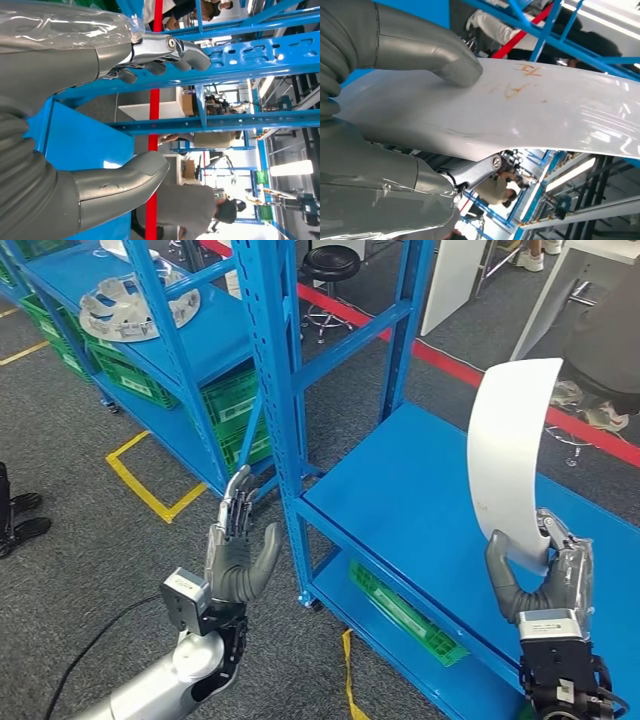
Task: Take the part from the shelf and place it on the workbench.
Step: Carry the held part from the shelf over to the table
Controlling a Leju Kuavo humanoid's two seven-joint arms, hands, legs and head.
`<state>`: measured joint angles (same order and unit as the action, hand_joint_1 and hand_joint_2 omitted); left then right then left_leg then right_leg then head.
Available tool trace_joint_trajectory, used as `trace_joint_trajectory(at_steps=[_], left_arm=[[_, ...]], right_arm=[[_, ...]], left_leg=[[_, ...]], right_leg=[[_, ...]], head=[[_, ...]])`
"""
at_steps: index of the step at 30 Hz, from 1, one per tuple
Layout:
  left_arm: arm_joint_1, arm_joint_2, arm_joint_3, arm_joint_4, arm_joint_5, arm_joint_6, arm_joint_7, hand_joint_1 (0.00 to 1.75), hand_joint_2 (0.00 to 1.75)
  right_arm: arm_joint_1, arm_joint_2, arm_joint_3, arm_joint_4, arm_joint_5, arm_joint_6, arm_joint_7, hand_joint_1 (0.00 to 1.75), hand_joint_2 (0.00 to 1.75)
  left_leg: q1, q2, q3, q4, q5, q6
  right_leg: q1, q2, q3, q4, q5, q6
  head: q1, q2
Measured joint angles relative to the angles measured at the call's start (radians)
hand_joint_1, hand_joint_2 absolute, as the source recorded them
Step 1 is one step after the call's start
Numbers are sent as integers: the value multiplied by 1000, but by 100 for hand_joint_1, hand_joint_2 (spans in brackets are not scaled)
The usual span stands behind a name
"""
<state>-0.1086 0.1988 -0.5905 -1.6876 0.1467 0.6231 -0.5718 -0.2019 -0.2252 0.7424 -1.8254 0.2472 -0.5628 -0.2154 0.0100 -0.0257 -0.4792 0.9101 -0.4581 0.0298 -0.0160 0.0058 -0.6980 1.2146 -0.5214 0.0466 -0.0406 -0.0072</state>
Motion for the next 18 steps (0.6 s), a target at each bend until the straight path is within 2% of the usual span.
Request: trace_joint_trajectory(at_steps=[1,2,4,5,6,7,8,9,10,11,12,14,15,16,17,18], left_arm=[[1,0,0,0,0,-1,0,0,175],[1,0,0,1,0,-1,0,0,175],[1,0,0,1,0,-1,0,0,175],[0,0,0,1,1,-1,0,0,175],[-1,0,0,2,1,-1,0,0,175],[-2,0,0,2,1,-1,0,0,175],[-3,-1,0,2,1,-1,0,0,175],[-2,-1,0,2,1,-1,0,0,175],[-2,0,0,2,1,-1,-1,0,175],[-2,0,0,2,1,-1,-1,0,175],[-3,1,0,2,1,-1,-1,0,175],[-6,1,0,2,1,-1,-2,0,175],[-5,1,0,2,1,-1,-2,0,175],[-4,1,0,2,1,-1,-2,0,175],[-3,1,0,2,1,-1,-2,0,175],[-2,1,0,2,1,-1,-2,0,175]], right_arm=[[1,0,0,0,0,0,0,175,175],[2,0,0,0,0,1,0,175,175],[2,0,0,0,1,1,0,175,175],[2,0,0,0,1,1,0,175,175],[2,0,0,0,1,1,0,175,175],[2,1,0,0,1,1,0,175,175],[2,1,0,-1,1,1,0,175,175],[1,1,0,-1,1,1,0,175,175],[1,1,0,-1,1,2,0,175,175],[0,2,0,-2,1,2,0,175,175],[-1,2,-1,-2,1,1,0,175,175],[-2,3,-1,-2,1,2,-1,175,175],[-2,3,0,-2,1,2,-1,175,175],[-1,4,0,-1,1,2,-1,175,175],[-1,4,0,-1,1,2,0,175,175],[-1,4,0,-1,1,2,0,175,175]], left_leg=[[1,-8,1,1,-1,-1],[3,-17,2,2,-3,-4],[10,-39,6,9,-11,-16],[12,-50,5,14,-16,-23],[13,-59,0,21,-19,-31],[15,-68,-8,26,-20,-38],[17,-77,-16,28,-19,-45],[20,-87,-21,29,-18,-52],[22,-85,-24,31,-19,-59],[22,-69,-31,45,-27,-64],[20,-45,-52,84,-44,-68],[17,4,-133,224,-97,-72],[17,12,-180,298,-119,-72],[17,15,-213,344,-124,-72],[16,17,-226,349,-109,-69],[15,22,-216,311,-75,-65]], right_leg=[[-3,0,-14,34,-5,3],[-7,0,-9,27,9,7],[-15,13,53,-100,76,13],[-18,33,90,-167,98,16],[-21,50,118,-218,106,16],[-20,63,131,-239,101,14],[-17,66,134,-241,93,8],[-16,56,134,-244,90,0],[-15,44,135,-244,89,-8],[-16,33,139,-247,87,-17],[-17,20,143,-251,86,-25],[-13,-7,147,-254,82,-37],[-10,-20,147,-254,81,-40],[-7,-33,148,-254,79,-42],[-5,-45,149,-254,77,-44],[-2,-57,152,-254,75,-44]], head=[[0,0],[0,0],[0,0],[3,0],[5,0],[6,0],[7,0],[5,0],[4,0],[2,0],[-1,0],[-9,0],[-12,0],[-13,0],[-15,0],[-17,0]])
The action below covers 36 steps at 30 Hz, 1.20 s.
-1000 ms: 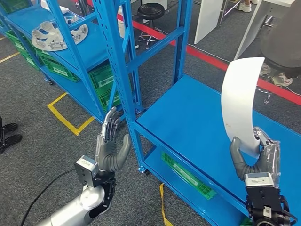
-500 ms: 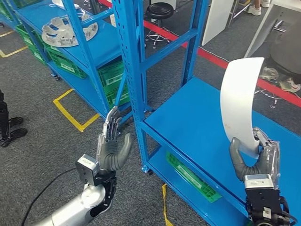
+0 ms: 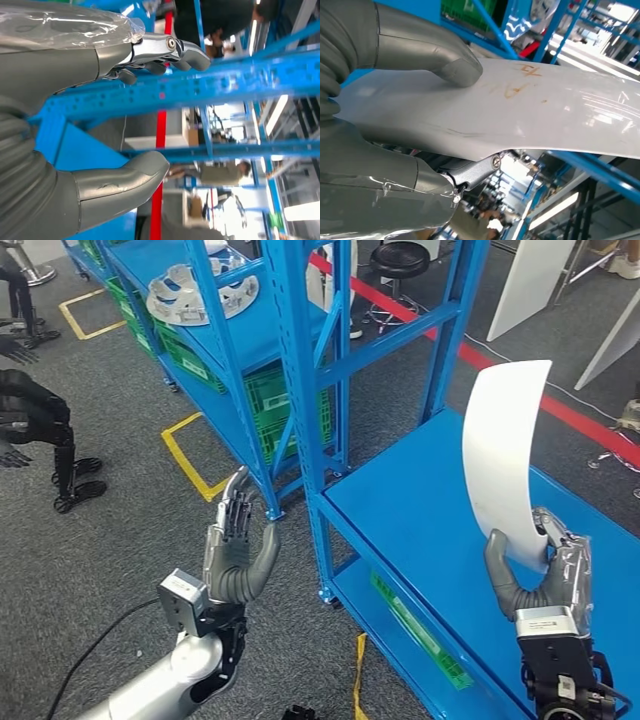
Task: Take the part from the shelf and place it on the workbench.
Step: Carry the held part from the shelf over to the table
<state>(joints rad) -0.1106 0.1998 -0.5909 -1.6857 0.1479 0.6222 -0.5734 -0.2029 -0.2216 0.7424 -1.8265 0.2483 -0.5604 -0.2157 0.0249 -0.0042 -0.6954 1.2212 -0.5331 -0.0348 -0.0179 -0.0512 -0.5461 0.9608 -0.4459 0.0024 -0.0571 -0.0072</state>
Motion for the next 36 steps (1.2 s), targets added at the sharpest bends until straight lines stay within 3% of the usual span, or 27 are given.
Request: trace_joint_trajectory(at_steps=[2,3,5,7,9,11,12,13,14,15,16,18,20,22,24,26,28,29,30,31,33,35,36], left_arm=[[-1,1,0,0,0,0,0,0,175],[-2,0,0,0,1,0,-2,0,175],[-5,0,0,0,4,0,-7,0,175],[-6,-1,0,0,7,2,-13,0,175],[-6,-2,0,0,10,5,-16,0,175],[-8,-3,0,0,12,7,-18,0,175],[-8,-4,0,0,13,7,-18,0,175],[-7,-5,0,0,13,7,-18,0,175],[-6,-6,0,0,14,7,-18,0,175],[-6,-6,0,1,14,7,-18,0,175],[-6,-7,0,1,15,7,-19,0,175],[-7,-9,0,1,16,2,-26,0,175],[-8,-13,0,3,19,-6,-37,0,175],[-7,-15,0,5,23,-12,-45,0,175],[-8,-14,0,6,22,-12,-50,0,175],[-11,-14,0,6,20,-10,-51,0,175],[-11,-14,0,7,18,-7,-51,0,175],[-10,-15,0,7,17,-6,-51,0,175],[-10,-14,0,8,16,-5,-51,0,175],[-10,-14,0,8,16,-4,-50,0,175],[-11,-14,0,8,16,-4,-50,0,175],[-13,-15,0,8,15,-4,-50,0,175],[-14,-15,0,8,15,-4,-50,0,175]], right_arm=[[-1,0,0,0,0,1,0,175,175],[-1,0,0,0,0,2,-1,175,175],[-1,0,0,0,0,8,-5,175,175],[-1,0,0,0,-1,13,-11,175,175],[-2,1,0,0,-1,17,-17,175,175],[-1,1,0,0,-3,20,-20,175,175],[1,1,0,0,-4,20,-20,175,175],[2,1,0,1,-5,21,-20,175,175],[4,1,0,1,-6,23,-21,175,175],[4,1,0,1,-6,25,-21,175,175],[4,1,0,1,-7,28,-21,175,175],[4,1,1,1,-3,36,-27,175,175],[6,2,3,1,11,39,-42,175,175],[7,7,7,1,30,35,-61,175,175],[7,12,10,1,41,28,-75,175,175],[7,16,13,1,44,23,-80,175,175],[9,17,16,1,45,21,-82,175,175],[10,17,17,2,45,21,-82,175,175],[10,18,18,2,45,21,-82,175,175],[10,18,19,2,45,21,-82,175,175],[10,19,20,2,45,21,-83,175,175],[9,20,21,2,46,20,-83,175,175],[9,20,22,2,46,20,-83,175,175]], left_leg=[[-11,40,65,-150,80,16],[-18,61,93,-213,105,25],[-29,79,112,-263,116,35],[-27,50,112,-268,120,40],[-21,25,119,-276,125,48],[-19,2,122,-278,127,54],[-19,-11,121,-278,128,56],[-20,-26,121,-277,128,56],[-20,-42,121,-276,127,56],[-20,-59,122,-274,127,55],[-19,-74,123,-271,125,54],[-18,-103,121,-264,123,47],[-14,-127,109,-262,126,36],[-11,-145,101,-265,133,24],[-15,-102,84,-235,116,14],[-17,-32,23,-122,62,6],[-14,-8,-53,13,16,0],[-13,-5,-70,40,16,-2],[-12,-1,-65,26,34,-2],[-12,7,-37,-30,67,-1],[-16,53,46,-182,126,6],[-24,79,87,-262,144,17],[-27,72,89,-269,143,23]], right_leg=[[5,-22,8,0,-6,3],[9,-31,11,0,-9,6],[14,-51,16,0,-14,14],[13,-67,20,-1,-20,24],[9,-32,8,37,-51,34],[6,26,-45,157,-113,38],[6,40,-80,230,-141,39],[7,45,-107,282,-154,39],[6,47,-117,297,-147,40],[5,50,-107,269,-119,39],[3,58,-80,204,-78,37],[-5,105,-20,68,-25,35],[-6,136,7,15,-20,31],[-4,118,13,9,-17,21],[-6,91,21,-3,-12,7],[-4,61,26,-10,-11,-2],[-1,31,25,-10,-13,-6],[-1,16,26,-10,-14,-7],[-1,1,27,-10,-16,-7],[-1,-13,29,-10,-18,-5],[3,-36,35,-9,-25,2],[9,-56,42,-10,-32,12],[12,-66,45,-12,-35,17]], head=[[-4,0],[-5,0],[-5,0],[-3,0],[0,0],[7,0],[10,0],[11,0],[11,0],[11,0],[11,0],[11,0],[11,0],[11,0],[5,0],[-4,0],[-7,0],[-8,0],[-8,0],[-9,0],[-14,0],[-13,0],[-11,0]])
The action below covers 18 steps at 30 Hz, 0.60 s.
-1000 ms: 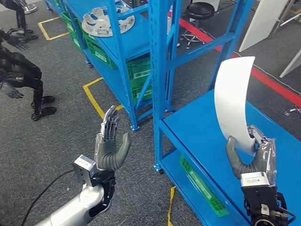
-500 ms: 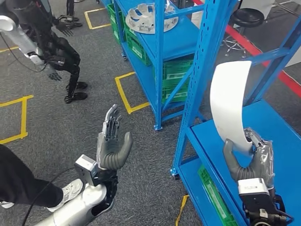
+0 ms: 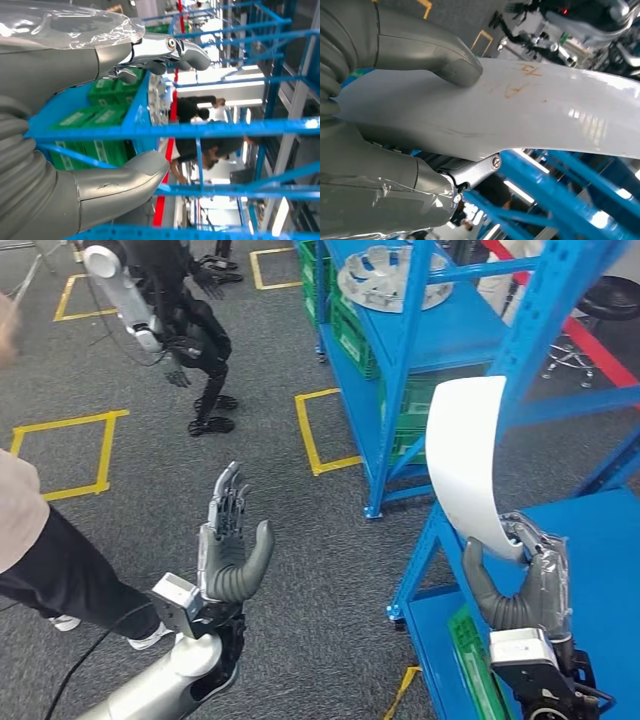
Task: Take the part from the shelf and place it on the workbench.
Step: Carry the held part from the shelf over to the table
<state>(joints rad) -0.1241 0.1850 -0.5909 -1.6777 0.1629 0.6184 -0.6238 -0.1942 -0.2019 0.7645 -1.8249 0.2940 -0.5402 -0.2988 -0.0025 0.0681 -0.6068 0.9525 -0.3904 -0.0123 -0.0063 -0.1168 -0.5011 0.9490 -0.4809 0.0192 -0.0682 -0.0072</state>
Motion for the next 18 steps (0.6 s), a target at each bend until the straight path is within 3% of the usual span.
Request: trace_joint_trajectory(at_steps=[1,2,3,4,6,7,8,9,10,12,13,15,16,18], left_arm=[[1,0,0,0,0,0,0,0,175],[1,0,0,0,-1,0,0,0,175],[1,0,0,0,-1,1,1,0,175],[1,0,0,0,-1,2,1,0,175],[0,-1,0,0,-2,2,3,0,175],[1,-1,0,0,-2,3,3,0,175],[1,-1,0,0,-2,3,4,0,175],[1,-2,0,0,-2,3,5,0,175],[1,-1,0,0,-2,4,5,0,175],[0,-1,0,0,-2,4,7,0,175],[-1,-1,0,0,-2,4,8,0,175],[-3,-1,0,0,-1,6,10,0,175],[-3,0,0,0,-1,8,10,0,175],[-1,3,0,0,-1,13,11,0,175]], right_arm=[[0,1,1,0,0,0,0,175,175],[-1,1,2,0,0,0,0,175,175],[-1,2,3,0,0,0,-1,175,175],[-2,2,4,0,0,0,-2,175,175],[-3,2,6,1,0,0,-4,175,175],[-3,2,8,2,0,0,-5,175,175],[-3,2,10,3,0,1,-7,175,175],[-3,2,12,4,1,3,-11,175,175],[-4,2,14,4,2,5,-16,175,175],[-8,2,19,4,11,10,-28,175,175],[-10,2,21,4,17,13,-33,175,175],[-12,2,29,3,27,18,-39,175,175],[-13,2,32,1,29,19,-39,175,175],[-14,4,38,0,28,21,-38,175,175]], left_leg=[[1,-16,0,-2,1,7],[2,-29,2,-5,2,12],[5,-41,5,-8,3,18],[8,-53,9,-11,5,24],[8,-78,11,-12,5,31],[7,-92,11,-12,5,33],[6,-108,11,-11,4,33],[6,-125,12,-11,4,33],[5,-141,14,-10,4,33],[5,-172,15,-7,2,30],[5,-185,14,-4,2,27],[7,-207,9,-5,5,17],[9,-219,6,-7,8,10],[10,-215,3,-7,8,1]], right_leg=[[-1,-11,5,-3,-2,5],[-3,-7,6,0,-9,11],[-6,13,1,18,-24,16],[-9,41,-16,58,-48,19],[-10,98,-84,200,-112,21],[-10,107,-120,267,-134,21],[-10,112,-144,307,-138,21],[-10,114,-149,304,-120,20],[-10,117,-135,260,-85,17],[-12,154,-78,115,-7,8],[-14,175,-54,57,14,4],[-12,194,-30,13,18,-1],[-12,184,-24,7,19,-5],[-14,163,-16,-2,25,-14]], head=[[3,0],[4,0],[6,0],[10,0],[16,0],[18,0],[18,0],[18,0],[19,0],[19,0],[19,0],[19,0],[18,0],[17,0]])
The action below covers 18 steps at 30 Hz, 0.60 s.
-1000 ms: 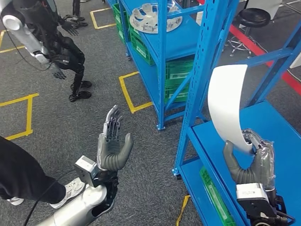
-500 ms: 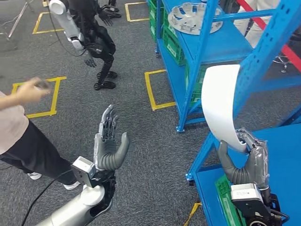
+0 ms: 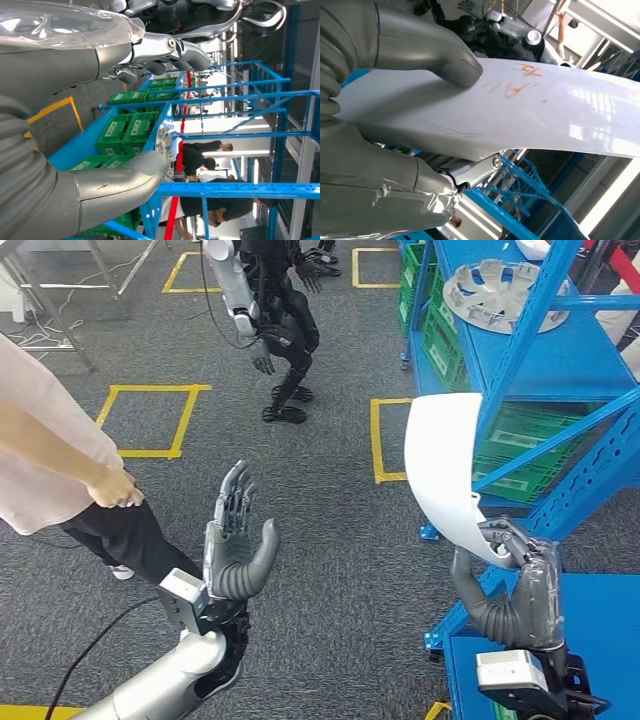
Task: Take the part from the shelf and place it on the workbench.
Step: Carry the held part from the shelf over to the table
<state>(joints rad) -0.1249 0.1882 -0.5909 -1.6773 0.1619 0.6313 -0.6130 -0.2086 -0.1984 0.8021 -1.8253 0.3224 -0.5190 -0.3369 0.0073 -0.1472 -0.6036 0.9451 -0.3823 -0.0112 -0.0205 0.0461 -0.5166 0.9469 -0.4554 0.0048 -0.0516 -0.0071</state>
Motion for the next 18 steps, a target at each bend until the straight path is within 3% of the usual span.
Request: trace_joint_trajectory(at_steps=[5,7,9,10,11,12,13,15,16,18], left_arm=[[1,2,0,0,0,2,0,0,175],[-1,2,0,0,-1,4,0,0,175],[-2,3,0,0,-1,8,2,0,175],[-2,4,0,0,-1,8,4,0,175],[-1,5,0,0,-1,9,5,0,175],[0,5,0,0,-1,9,6,0,175],[-1,6,0,0,-1,9,6,0,175],[-3,6,0,0,-1,9,6,0,175],[-4,6,0,0,-1,9,6,0,175],[-4,6,0,0,-1,10,7,0,175]], right_arm=[[-1,1,1,-1,-3,1,1,175,175],[-1,1,1,-1,-5,2,2,175,175],[1,1,4,-1,-9,3,1,175,175],[2,1,7,-1,-11,4,1,175,175],[3,1,9,-1,-12,4,1,175,175],[3,1,12,-1,-13,5,1,175,175],[3,1,13,-1,-13,5,1,175,175],[2,1,14,-2,-14,4,0,175,175],[1,1,15,-2,-14,4,0,175,175],[1,1,17,-2,-14,4,0,175,175]], left_leg=[[-2,25,-3,8,-6,-2],[-5,59,-15,33,-23,-4],[-3,109,-84,161,-75,-12],[1,128,-115,216,-89,-17],[5,143,-128,237,-87,-21],[8,160,-109,199,-60,-22],[7,191,-67,121,-33,-21],[2,232,-11,20,-5,-12],[-2,238,-5,7,-6,-7],[-4,208,-4,5,-5,6]], right_leg=[[-3,-12,5,-8,4,-5],[-2,-19,6,-9,5,-8],[2,-49,6,-10,3,-13],[4,-72,7,-10,1,-13],[5,-95,8,-9,-3,-12],[6,-116,11,-9,-7,-10],[7,-127,14,-9,-11,-6],[15,-146,22,-7,-20,5],[18,-156,26,-8,-24,10],[16,-174,33,-8,-33,21]], head=[[-1,0],[-6,0],[-13,0],[-16,0],[-18,0],[-20,0],[-22,0],[-22,0],[-20,0],[-14,0]])
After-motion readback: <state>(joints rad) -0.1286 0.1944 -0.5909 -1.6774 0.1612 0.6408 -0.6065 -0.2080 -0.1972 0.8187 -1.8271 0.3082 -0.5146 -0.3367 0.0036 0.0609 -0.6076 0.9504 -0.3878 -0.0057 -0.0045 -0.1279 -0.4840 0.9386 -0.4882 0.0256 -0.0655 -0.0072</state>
